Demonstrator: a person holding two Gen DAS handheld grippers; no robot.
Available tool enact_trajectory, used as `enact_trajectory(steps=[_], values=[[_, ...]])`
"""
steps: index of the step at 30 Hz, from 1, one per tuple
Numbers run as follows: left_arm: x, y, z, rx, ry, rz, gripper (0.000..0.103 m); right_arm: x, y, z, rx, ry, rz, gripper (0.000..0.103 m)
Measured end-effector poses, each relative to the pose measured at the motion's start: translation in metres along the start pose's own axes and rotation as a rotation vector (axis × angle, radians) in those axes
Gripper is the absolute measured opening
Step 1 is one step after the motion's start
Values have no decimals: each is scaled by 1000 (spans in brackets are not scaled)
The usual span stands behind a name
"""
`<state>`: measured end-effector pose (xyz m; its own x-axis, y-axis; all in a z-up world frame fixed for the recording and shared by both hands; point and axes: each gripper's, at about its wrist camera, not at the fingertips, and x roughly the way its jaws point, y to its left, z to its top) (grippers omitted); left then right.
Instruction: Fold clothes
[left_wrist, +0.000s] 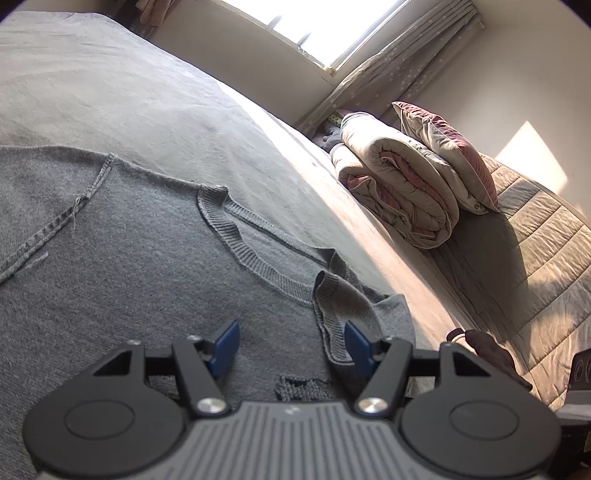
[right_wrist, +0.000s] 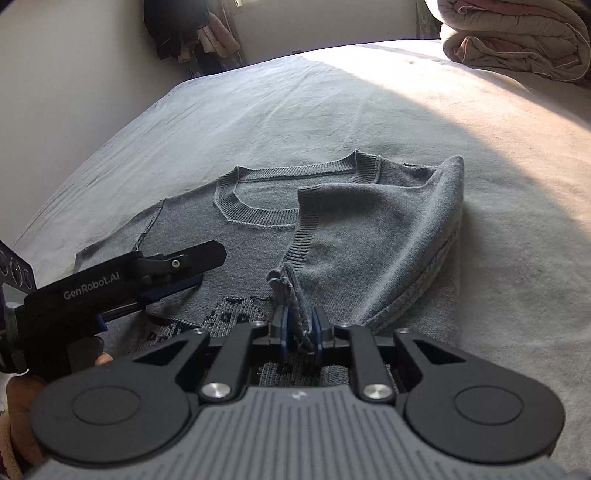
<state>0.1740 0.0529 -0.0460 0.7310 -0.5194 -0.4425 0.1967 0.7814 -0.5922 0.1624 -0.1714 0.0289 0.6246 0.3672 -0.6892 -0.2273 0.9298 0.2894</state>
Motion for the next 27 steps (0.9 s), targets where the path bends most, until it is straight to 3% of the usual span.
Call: enact_trajectory(steps=[2, 7, 14, 18, 23, 27], values=[[-1, -8, 0, 45, 9, 3, 61, -13, -6, -2, -17, -45, -7, 35], [12, -33, 11, 151, 65, 38, 52, -28, -32, 9, -65, -183, -64, 36], [61, -51, 33, 259, 22, 83, 52, -1, -115, 32, 179, -283, -15, 37], [81, -40, 26, 216, 8, 58, 50, 23, -152, 27, 333, -307, 76, 37], [94, -31, 25, 121, 14, 0, 31, 33, -178, 23, 425, -321, 191, 36], [100, -24, 23, 79, 34, -15, 14, 36, -176, 21, 438, -328, 189, 33]])
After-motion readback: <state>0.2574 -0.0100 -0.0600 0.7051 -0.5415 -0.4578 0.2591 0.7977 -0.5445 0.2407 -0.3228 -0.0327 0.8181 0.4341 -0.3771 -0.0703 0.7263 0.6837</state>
